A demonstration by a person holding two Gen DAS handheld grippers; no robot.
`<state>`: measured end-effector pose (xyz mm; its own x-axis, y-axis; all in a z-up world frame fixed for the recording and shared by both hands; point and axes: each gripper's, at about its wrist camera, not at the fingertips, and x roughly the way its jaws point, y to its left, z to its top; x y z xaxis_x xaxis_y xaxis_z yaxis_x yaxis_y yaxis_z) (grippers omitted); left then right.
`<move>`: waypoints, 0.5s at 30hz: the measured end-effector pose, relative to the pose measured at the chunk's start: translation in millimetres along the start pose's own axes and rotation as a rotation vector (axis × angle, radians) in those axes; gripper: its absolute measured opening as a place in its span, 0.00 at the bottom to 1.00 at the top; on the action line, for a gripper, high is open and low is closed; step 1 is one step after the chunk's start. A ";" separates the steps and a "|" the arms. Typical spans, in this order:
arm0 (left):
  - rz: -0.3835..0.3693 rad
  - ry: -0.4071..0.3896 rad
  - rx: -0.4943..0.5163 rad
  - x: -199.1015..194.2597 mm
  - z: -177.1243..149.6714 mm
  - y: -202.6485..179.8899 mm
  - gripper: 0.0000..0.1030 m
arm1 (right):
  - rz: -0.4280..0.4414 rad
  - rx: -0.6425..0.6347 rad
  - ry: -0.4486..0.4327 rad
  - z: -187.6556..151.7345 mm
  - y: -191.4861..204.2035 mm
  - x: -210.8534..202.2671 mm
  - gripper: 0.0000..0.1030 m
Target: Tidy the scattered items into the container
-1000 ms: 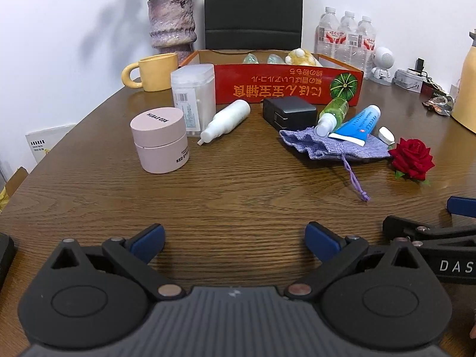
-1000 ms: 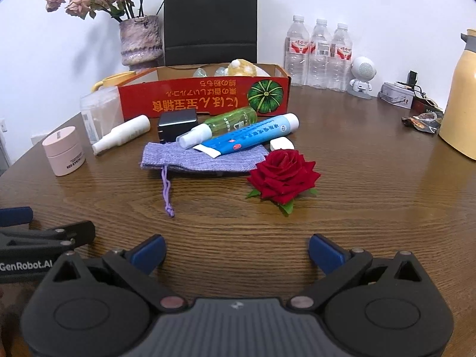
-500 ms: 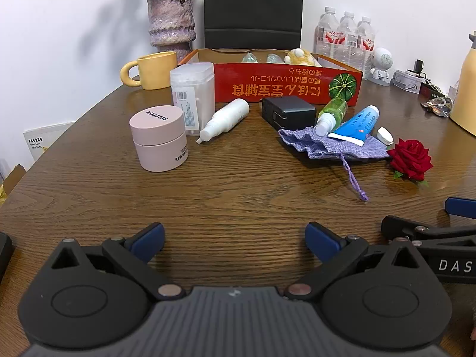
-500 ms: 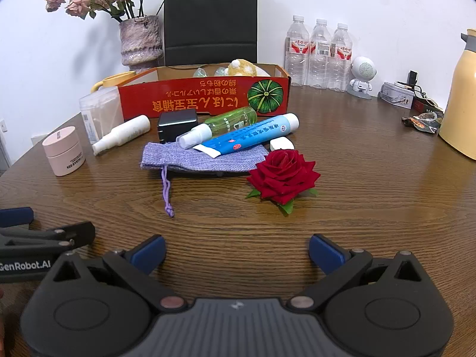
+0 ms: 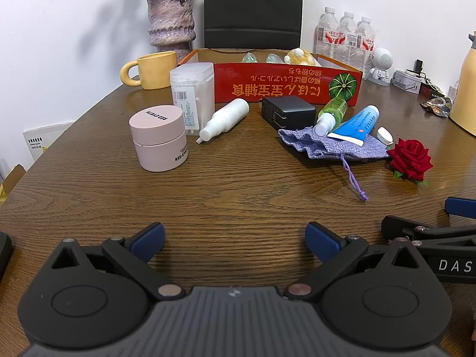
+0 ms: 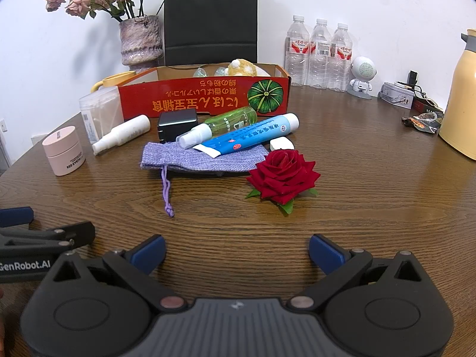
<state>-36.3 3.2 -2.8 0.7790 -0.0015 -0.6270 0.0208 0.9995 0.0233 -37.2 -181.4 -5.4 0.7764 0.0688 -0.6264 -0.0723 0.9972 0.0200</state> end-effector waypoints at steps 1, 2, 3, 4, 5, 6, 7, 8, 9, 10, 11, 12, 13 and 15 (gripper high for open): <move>0.000 0.000 0.000 0.0 0.0 0.0 1.00 | 0.000 0.000 0.000 -0.1 0.1 0.0 1.00; 0.000 0.000 0.000 0.1 0.0 0.0 1.00 | 0.000 0.000 0.000 -0.1 0.3 0.0 1.00; -0.001 0.000 0.000 0.1 0.0 0.1 1.00 | 0.000 0.000 0.000 -0.1 0.4 0.0 1.00; -0.001 0.000 0.000 0.1 0.0 0.2 1.00 | 0.000 0.000 0.000 -0.1 0.4 0.1 1.00; -0.002 0.000 -0.001 0.1 0.1 0.3 1.00 | 0.000 0.000 0.000 -0.1 0.4 0.1 1.00; -0.003 0.000 0.000 0.0 0.0 0.3 1.00 | 0.000 0.000 0.000 0.0 0.4 0.1 1.00; -0.004 0.000 0.000 -0.1 -0.1 0.4 1.00 | -0.001 -0.001 0.000 0.0 0.5 0.1 1.00; -0.004 0.000 0.000 -0.2 -0.2 0.4 1.00 | -0.001 -0.001 0.001 0.1 0.5 0.3 1.00; -0.005 0.000 0.001 -0.3 -0.3 0.5 1.00 | -0.001 -0.002 0.002 0.3 0.6 0.4 1.00; -0.006 0.000 0.001 -0.5 -0.4 0.5 1.00 | 0.000 -0.004 0.004 0.4 0.6 0.4 1.00; -0.007 0.000 0.001 -0.6 -0.5 0.6 1.00 | 0.002 -0.007 0.006 0.6 0.5 0.4 1.00; -0.008 0.000 0.002 -0.7 -0.6 0.6 1.00 | 0.010 -0.013 0.010 0.7 0.4 -0.1 1.00; -0.009 0.000 0.002 -0.8 -0.7 0.7 1.00 | 0.019 -0.021 0.014 0.7 0.3 -0.6 1.00; -0.011 0.000 0.007 -1.5 -1.0 1.1 1.00 | 0.042 -0.040 0.025 1.3 0.8 -1.4 1.00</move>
<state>-38.1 4.3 -2.6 0.7787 -0.0126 -0.6273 0.0334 0.9992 0.0215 -37.5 -180.6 -3.5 0.7564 0.1090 -0.6449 -0.1296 0.9914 0.0156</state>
